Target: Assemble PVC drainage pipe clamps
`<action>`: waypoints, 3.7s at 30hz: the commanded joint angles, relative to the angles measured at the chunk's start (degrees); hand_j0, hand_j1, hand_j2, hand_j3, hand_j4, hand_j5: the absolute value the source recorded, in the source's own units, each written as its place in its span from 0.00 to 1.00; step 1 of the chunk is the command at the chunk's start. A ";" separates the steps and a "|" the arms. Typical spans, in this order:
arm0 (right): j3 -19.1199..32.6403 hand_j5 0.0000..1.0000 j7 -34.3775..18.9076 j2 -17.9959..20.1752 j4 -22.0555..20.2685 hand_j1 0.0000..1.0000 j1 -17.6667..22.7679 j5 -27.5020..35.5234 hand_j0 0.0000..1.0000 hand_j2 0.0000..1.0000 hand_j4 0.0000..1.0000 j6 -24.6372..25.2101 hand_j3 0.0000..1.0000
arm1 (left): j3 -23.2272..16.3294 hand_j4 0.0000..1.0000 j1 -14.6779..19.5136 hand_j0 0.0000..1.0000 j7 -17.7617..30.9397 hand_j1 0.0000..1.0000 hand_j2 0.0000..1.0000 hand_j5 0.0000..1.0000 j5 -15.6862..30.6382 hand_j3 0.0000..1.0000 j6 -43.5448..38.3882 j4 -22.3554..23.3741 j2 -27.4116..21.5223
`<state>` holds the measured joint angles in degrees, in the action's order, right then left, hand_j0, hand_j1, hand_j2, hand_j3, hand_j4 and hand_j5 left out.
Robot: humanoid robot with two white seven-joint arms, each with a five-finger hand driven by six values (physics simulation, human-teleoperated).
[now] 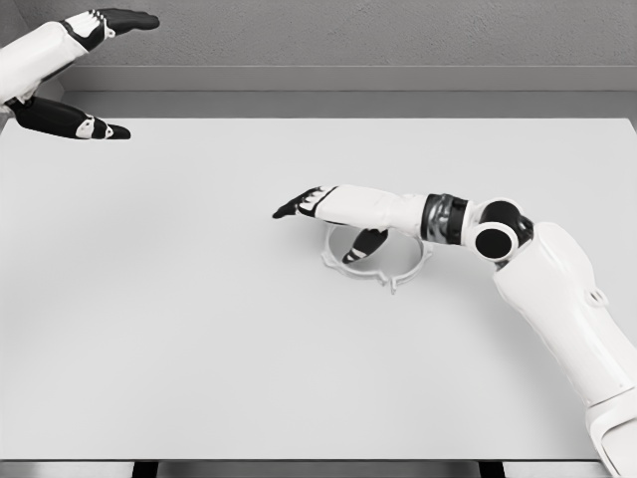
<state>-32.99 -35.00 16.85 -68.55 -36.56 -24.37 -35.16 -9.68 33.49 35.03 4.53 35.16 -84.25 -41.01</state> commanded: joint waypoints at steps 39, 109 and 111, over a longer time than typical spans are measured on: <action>5.57 1.00 0.00 5.21 -1.50 1.00 2.90 0.55 1.00 1.00 1.00 0.16 1.00 | -0.16 1.00 -0.09 1.00 -0.03 1.00 1.00 1.00 0.30 1.00 -0.16 -0.91 0.49; 12.08 1.00 0.00 11.98 -10.47 1.00 12.48 0.47 1.00 1.00 1.00 0.16 1.00 | -2.54 1.00 -1.49 1.00 -0.03 1.00 1.00 1.00 -0.40 1.00 -0.16 -2.05 1.28; 12.08 1.00 0.00 10.75 -9.24 1.00 11.87 0.47 1.00 1.00 1.00 0.16 1.00 | -2.45 1.00 -1.41 1.00 -0.03 1.00 1.00 1.00 -0.31 1.00 -0.16 -2.05 1.28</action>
<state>-20.71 -35.03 28.23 -78.46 -24.79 -24.20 -35.10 -11.96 32.08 35.03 3.82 35.17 -86.31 -39.68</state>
